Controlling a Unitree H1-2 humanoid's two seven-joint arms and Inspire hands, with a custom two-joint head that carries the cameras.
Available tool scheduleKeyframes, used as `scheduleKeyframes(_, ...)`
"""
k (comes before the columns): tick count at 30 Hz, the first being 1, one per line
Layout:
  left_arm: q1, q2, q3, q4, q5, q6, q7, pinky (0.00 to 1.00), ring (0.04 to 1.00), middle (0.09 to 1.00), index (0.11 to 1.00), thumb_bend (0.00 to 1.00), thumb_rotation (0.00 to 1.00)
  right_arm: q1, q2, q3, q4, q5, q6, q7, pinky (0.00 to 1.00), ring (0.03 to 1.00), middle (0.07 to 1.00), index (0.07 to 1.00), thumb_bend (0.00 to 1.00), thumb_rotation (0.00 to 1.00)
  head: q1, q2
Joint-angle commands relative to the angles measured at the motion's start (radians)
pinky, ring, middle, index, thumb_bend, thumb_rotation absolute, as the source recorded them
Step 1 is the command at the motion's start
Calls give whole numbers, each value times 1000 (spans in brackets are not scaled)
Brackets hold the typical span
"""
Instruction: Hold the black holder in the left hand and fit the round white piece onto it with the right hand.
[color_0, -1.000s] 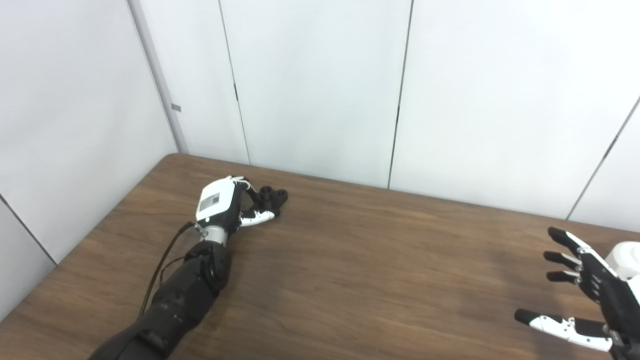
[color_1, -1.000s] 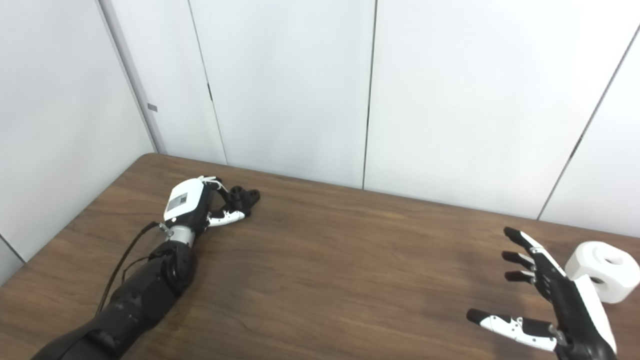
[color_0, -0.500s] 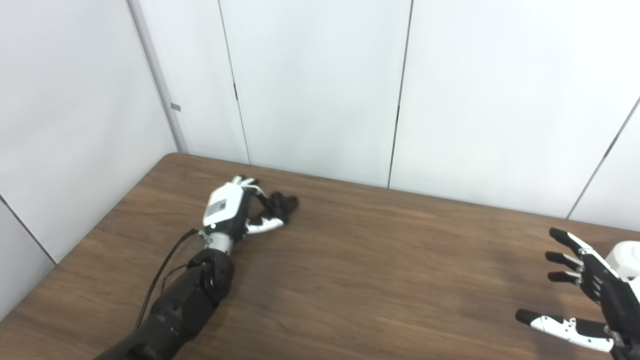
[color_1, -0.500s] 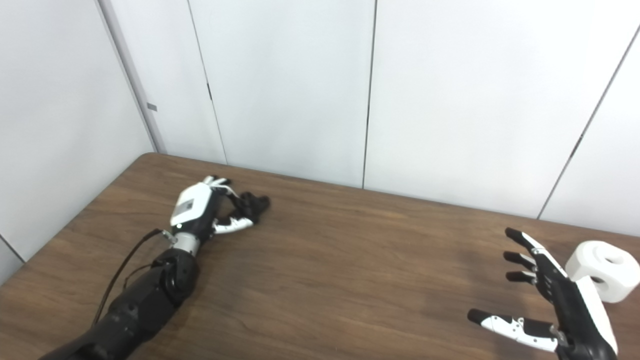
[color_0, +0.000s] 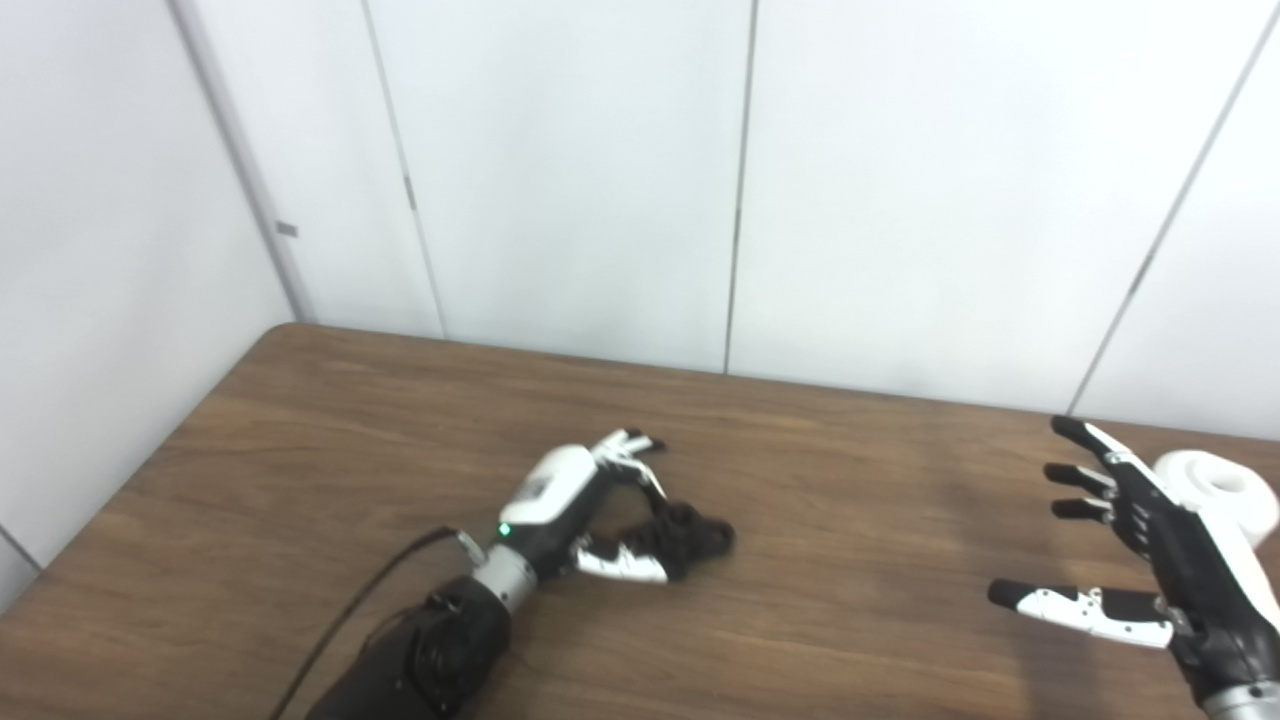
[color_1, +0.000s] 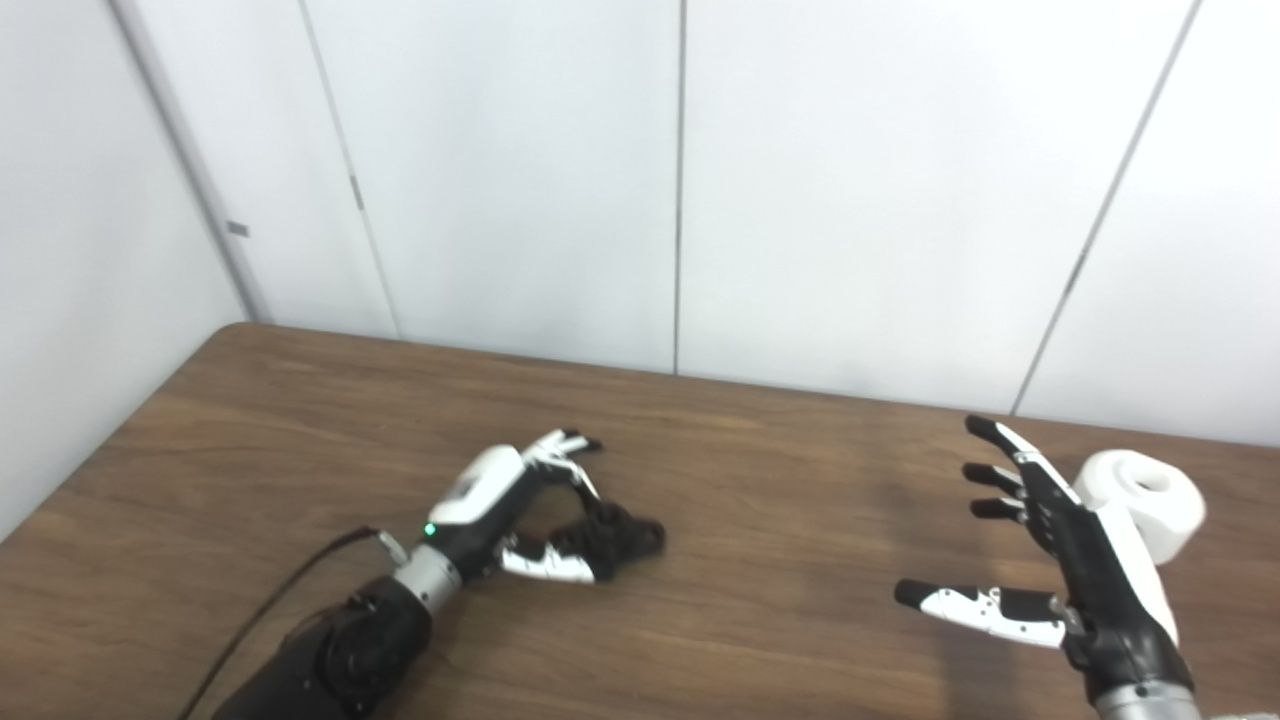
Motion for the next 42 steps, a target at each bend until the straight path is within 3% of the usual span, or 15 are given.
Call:
scheduleKeyframes(1, 8, 0, -19, -27, -6, -23, -61, 995, 996, 914, 482, 524, 60, -27, -10, -14, -5, 1, -54, -27, 703, 811, 930, 885, 720, 0, -16, 5)
scheduleKeyframes(10, 3, -23, -66, -16, 13, -69, -145, 974, 1000, 920, 481, 524, 60, -23, -17, -17, 33, 1, -119, -45, 689, 800, 924, 883, 706, 110, -101, 29)
scheduleKeyframes(21, 8, -59, -120, 69, 122, -102, -102, 939, 979, 893, 481, 523, 57, -20, -28, -42, -11, 9, -95, -36, 701, 813, 922, 880, 720, 190, -191, 50)
scheduleKeyframes(30, 14, -25, -138, 76, 128, -129, -126, 916, 974, 887, 481, 523, 56, -77, -137, -128, -58, 24, -44, -24, 703, 810, 911, 875, 746, 202, -410, 25)
scheduleKeyframes(33, 19, -17, -138, 62, 115, -126, -145, 926, 979, 893, 481, 523, 55, -102, -155, -194, -12, 36, -92, -75, 705, 817, 908, 865, 757, 188, -461, 9)
scheduleKeyframes(37, 14, -19, -136, 125, 128, -196, -87, 873, 949, 876, 482, 523, 54, -127, -178, -261, 66, -19, -139, -154, 750, 878, 932, 872, 778, 319, -515, -11)
scheduleKeyframes(39, 12, -17, -134, 128, 125, -194, -100, 884, 953, 879, 482, 523, 53, -142, -205, -278, 103, -33, -126, -164, 795, 911, 956, 882, 772, 330, -533, -20)
scheduleKeyframes(42, 18, -6, -126, 111, 105, -184, -125, 907, 955, 878, 482, 523, 50, -165, -263, -277, 163, -67, -47, -148, 887, 965, 988, 896, 803, 366, -557, -30)
